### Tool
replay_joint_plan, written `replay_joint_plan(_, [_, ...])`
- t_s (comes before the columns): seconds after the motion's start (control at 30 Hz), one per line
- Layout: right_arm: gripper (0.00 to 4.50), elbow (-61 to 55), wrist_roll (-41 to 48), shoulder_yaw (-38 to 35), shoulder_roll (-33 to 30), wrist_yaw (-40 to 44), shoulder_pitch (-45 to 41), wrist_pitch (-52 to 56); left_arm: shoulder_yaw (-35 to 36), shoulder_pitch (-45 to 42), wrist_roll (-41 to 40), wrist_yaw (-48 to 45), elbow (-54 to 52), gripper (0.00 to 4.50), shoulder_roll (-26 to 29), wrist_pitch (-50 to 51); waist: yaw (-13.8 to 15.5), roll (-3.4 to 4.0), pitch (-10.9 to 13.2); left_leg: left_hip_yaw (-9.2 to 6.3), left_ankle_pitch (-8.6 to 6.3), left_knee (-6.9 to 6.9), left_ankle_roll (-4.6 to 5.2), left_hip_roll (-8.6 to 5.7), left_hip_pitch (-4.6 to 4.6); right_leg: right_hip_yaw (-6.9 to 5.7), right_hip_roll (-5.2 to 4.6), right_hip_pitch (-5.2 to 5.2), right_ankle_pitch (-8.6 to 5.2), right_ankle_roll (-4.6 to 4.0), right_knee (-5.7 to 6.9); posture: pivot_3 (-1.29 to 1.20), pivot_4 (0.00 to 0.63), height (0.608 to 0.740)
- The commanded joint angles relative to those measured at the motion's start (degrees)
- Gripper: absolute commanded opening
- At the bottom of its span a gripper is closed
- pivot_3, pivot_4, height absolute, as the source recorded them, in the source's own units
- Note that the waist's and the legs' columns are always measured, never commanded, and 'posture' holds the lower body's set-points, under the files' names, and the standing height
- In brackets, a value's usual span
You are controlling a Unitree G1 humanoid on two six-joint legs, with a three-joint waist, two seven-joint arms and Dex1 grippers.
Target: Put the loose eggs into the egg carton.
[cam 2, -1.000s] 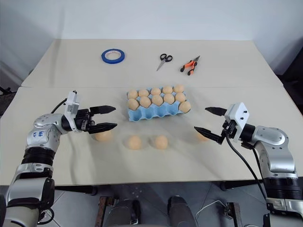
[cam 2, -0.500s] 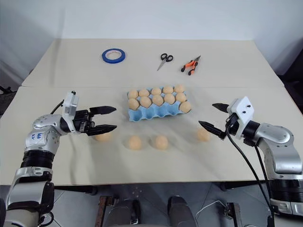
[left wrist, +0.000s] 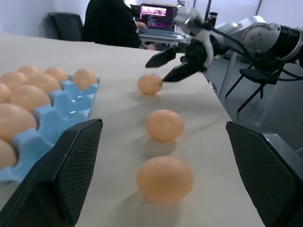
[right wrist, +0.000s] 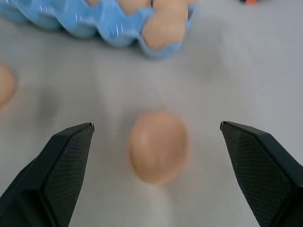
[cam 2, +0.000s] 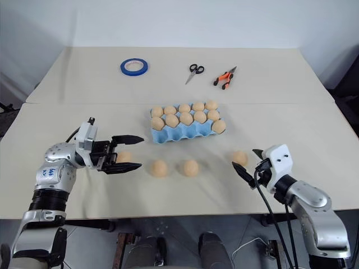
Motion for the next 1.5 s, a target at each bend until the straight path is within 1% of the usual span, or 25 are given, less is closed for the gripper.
replay_joint_plan(0.03, [4.50, 1.4, -1.6, 0.7, 1.1, -1.2, 0.1, -2.5, -0.2, -0.5, -1.6, -2.5, -2.0, 4.45, -0.1, -1.2, 0.0, 0.00, 0.0, 0.00, 0.00, 0.00, 0.00, 0.00, 0.00, 0.00, 0.00, 0.00, 0.00, 0.00, 0.00, 0.00, 0.150, 0.740])
replay_joint_plan(0.3, [4.50, 10.0, -4.6, 2.0, 1.6, -1.8, -3.9, -6.5, -0.4, -1.0, -1.4, -2.1, -1.4, 4.45, -0.2, -1.9, 0.0, 0.00, 0.0, 0.01, 0.00, 0.00, 0.00, 0.01, -0.01, 0.00, 0.03, -0.01, 0.00, 0.00, -0.02, 0.00, 0.150, 0.740])
replay_joint_plan(0.4, [3.96, 11.0, -4.9, 1.9, 1.6, -1.6, -4.6, -7.7, -0.4, -0.9, -1.5, -1.7, -1.5, 4.50, -0.1, -2.0, 0.0, 0.00, 0.0, 0.00, 0.00, 0.00, 0.00, 0.01, -0.01, -0.01, 0.04, -0.01, 0.00, 0.00, -0.02, 0.00, 0.150, 0.740])
replay_joint_plan(0.5, [3.02, 11.2, -4.8, 1.8, 1.4, -1.1, -4.7, -8.4, -0.3, -0.6, -1.5, -1.5, -1.8, 4.50, 0.0, -2.0, 0.0, 0.00, 0.0, 0.00, 0.00, 0.00, 0.00, 0.01, -0.02, -0.01, 0.03, -0.01, 0.00, 0.01, -0.03, 0.00, 0.150, 0.740])
replay_joint_plan(0.57, [2.30, 10.6, -4.4, 1.7, 1.2, -0.6, -4.7, -8.0, -0.2, -0.4, -1.5, -1.2, -2.0, 4.50, 0.1, -1.9, 0.0, 0.00, 0.0, 0.01, 0.00, 0.00, 0.00, 0.01, -0.02, -0.01, 0.02, -0.01, 0.00, 0.01, -0.03, 0.00, 0.150, 0.740])
replay_joint_plan(0.67, [2.30, 9.5, -4.0, 1.3, 0.8, -0.4, -4.9, -7.3, -0.2, -0.2, -1.5, -1.0, -2.2, 4.50, 0.1, -1.8, 0.0, 0.00, 0.0, 0.01, 0.00, 0.00, 0.00, 0.01, -0.02, 0.00, 0.02, -0.01, 0.00, 0.01, -0.03, 0.00, 0.150, 0.740])
replay_joint_plan(0.8, [2.30, 7.2, -3.3, 0.7, -0.2, -0.7, -7.3, -5.2, 0.1, 0.0, -1.6, -0.5, -2.4, 4.50, 0.1, -1.8, -0.1, 0.01, 0.0, 0.01, 0.00, 0.00, 0.00, 0.01, -0.01, 0.00, 0.02, -0.01, 0.00, 0.01, -0.02, 0.00, 0.150, 0.740])
replay_joint_plan(0.87, [2.30, 6.3, -3.0, 1.6, -1.1, -1.1, -11.5, -2.4, 0.2, -0.1, -1.6, -0.3, -2.3, 4.50, 0.1, -1.8, -0.2, 0.02, 0.0, 0.02, 0.00, 0.00, 0.00, 0.02, -0.01, 0.01, 0.01, -0.01, 0.01, 0.01, -0.02, 0.00, 0.150, 0.740])
replay_joint_plan(0.97, [2.30, 6.7, -2.6, 3.4, -0.8, -2.0, -18.1, 2.6, 0.3, -0.4, -1.4, -0.2, -1.9, 4.50, 0.0, -2.0, -0.4, 0.04, 0.0, 0.01, 0.01, 0.00, 0.00, 0.04, 0.00, 0.01, 0.01, -0.04, 0.03, -0.03, 0.02, 0.00, 0.150, 0.740])
replay_joint_plan(1.0, [2.30, 8.3, -3.0, 4.9, -0.5, -2.1, -21.3, 5.0, 0.4, -0.7, -1.3, 0.0, -1.7, 4.50, -0.1, -2.0, -0.3, 0.04, 0.0, -0.02, 0.02, -0.01, -0.01, 0.05, -0.01, 0.00, 0.02, -0.06, 0.03, -0.04, 0.03, 0.00, 0.150, 0.740])
replay_joint_plan(1.03, [2.30, 9.9, -3.8, 6.1, 0.0, -2.2, -23.8, 5.3, 0.4, -0.9, -1.3, 0.2, -1.5, 4.50, -0.1, -2.0, -0.4, 0.03, 0.0, -0.06, 0.03, -0.01, -0.04, 0.08, -0.01, -0.01, 0.03, -0.05, 0.03, -0.04, 0.02, 0.00, 0.150, 0.740])
replay_joint_plan(1.2, [2.30, 16.6, -6.4, 11.5, 3.1, -1.6, -32.8, 4.0, 0.9, -1.3, -1.0, 1.0, -1.2, 4.50, -0.1, -2.5, -0.2, 0.04, 0.0, -0.04, 0.03, -0.09, -0.06, 0.08, -0.09, -0.07, 0.03, -0.13, 0.03, -0.06, -0.04, 0.00, 0.150, 0.740])
replay_joint_plan(1.37, [2.30, 23.3, -9.4, 15.7, 5.4, -0.5, -37.3, 0.7, 1.3, -0.9, -1.0, 1.8, -1.7, 4.50, 0.1, -2.6, -0.1, 0.04, 0.0, -0.01, 0.15, -0.05, -0.26, 0.07, -0.38, -0.16, 0.01, -0.33, 0.04, -0.04, -0.08, 0.00, 0.150, 0.740])
replay_joint_plan(1.5, [2.30, 27.4, -10.4, 17.1, 7.0, 0.5, -39.5, -1.7, 1.6, -0.3, -1.2, 2.5, -2.6, 4.50, 0.3, -2.6, -0.1, 0.04, 0.0, -0.04, 0.15, 0.03, -0.26, 0.08, -0.66, -0.23, 0.03, -0.49, 0.06, 0.00, -0.04, 0.00, 0.150, 0.740])
